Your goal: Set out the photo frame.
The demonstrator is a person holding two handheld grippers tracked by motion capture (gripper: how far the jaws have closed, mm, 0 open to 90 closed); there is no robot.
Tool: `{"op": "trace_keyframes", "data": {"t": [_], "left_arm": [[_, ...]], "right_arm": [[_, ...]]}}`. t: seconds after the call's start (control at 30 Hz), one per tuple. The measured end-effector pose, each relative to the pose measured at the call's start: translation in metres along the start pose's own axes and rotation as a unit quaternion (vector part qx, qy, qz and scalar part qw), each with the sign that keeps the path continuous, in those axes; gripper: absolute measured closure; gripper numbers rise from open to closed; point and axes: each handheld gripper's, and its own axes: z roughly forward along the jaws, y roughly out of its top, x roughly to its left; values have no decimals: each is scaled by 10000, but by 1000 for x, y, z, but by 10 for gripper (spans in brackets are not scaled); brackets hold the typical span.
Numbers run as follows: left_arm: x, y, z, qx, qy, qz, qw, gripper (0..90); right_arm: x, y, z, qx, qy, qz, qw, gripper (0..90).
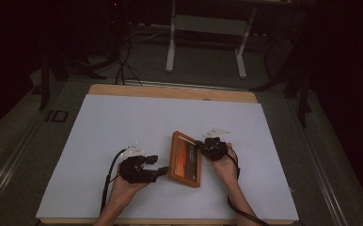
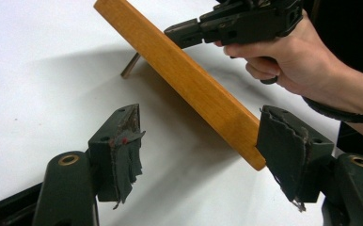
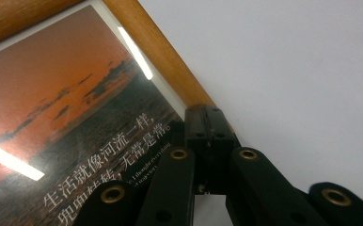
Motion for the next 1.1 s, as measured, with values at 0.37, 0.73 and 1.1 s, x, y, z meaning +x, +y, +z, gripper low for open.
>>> {"op": "trace_keyframes", "data": {"t": [0.37,0.73,1.1], "left_arm": [[-7,-1,6,76,-130,-108,9998,282],[-23,-1,33,493,-298,-213,9981,333],[-20,-1,44,616,-416,-810,9939,448]], "right_arm": [[-1,0,0,8,36,40,10000,900],[-1,0,0,45,50,2,10000,900],[-1,0,0,38,60,7,10000,900]]}}
